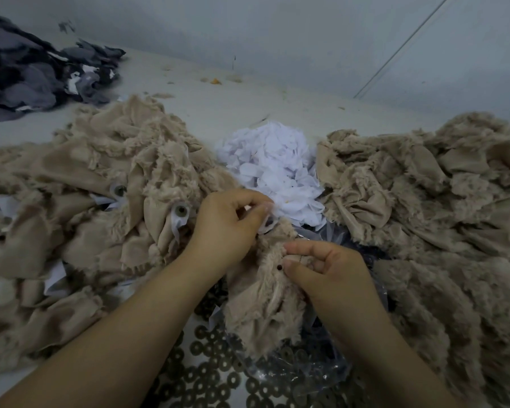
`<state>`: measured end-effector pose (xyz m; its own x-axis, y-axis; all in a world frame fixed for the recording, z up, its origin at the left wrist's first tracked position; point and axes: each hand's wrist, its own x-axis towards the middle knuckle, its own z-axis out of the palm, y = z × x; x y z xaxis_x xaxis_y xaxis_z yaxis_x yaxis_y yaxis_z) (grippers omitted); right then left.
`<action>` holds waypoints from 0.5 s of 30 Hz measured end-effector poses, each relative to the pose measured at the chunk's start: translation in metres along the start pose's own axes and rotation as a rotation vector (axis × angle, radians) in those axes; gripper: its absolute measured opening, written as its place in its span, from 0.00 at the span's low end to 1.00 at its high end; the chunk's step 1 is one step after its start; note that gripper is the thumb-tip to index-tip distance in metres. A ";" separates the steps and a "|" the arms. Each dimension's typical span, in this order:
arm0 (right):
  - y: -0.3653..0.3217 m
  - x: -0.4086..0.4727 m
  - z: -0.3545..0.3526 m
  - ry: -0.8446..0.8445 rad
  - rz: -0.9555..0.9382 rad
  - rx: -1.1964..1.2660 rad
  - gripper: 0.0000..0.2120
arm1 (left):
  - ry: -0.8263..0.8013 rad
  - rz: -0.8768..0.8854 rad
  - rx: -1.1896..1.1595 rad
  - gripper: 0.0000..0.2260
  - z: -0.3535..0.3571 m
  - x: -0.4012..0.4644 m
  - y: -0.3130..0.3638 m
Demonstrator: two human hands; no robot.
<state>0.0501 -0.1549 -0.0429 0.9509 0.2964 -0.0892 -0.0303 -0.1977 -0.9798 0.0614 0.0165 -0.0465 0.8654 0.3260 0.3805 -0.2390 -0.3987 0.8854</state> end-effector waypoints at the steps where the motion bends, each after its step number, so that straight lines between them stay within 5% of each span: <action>1: 0.000 0.000 0.000 -0.004 0.006 0.001 0.08 | 0.057 -0.004 -0.029 0.07 0.000 0.001 0.003; 5: 0.001 0.001 0.002 0.010 0.009 -0.026 0.08 | 0.158 0.010 -0.092 0.08 -0.002 0.004 0.009; 10: 0.005 0.002 0.001 0.028 -0.015 -0.027 0.08 | -0.118 -0.240 -0.289 0.11 0.009 -0.004 0.006; 15: 0.006 0.002 0.001 0.028 -0.006 -0.067 0.08 | 0.107 -0.187 0.000 0.10 0.009 0.006 -0.005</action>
<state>0.0515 -0.1545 -0.0495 0.9593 0.2714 -0.0778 -0.0051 -0.2588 -0.9659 0.0717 0.0131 -0.0506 0.8432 0.4833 0.2353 -0.0782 -0.3229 0.9432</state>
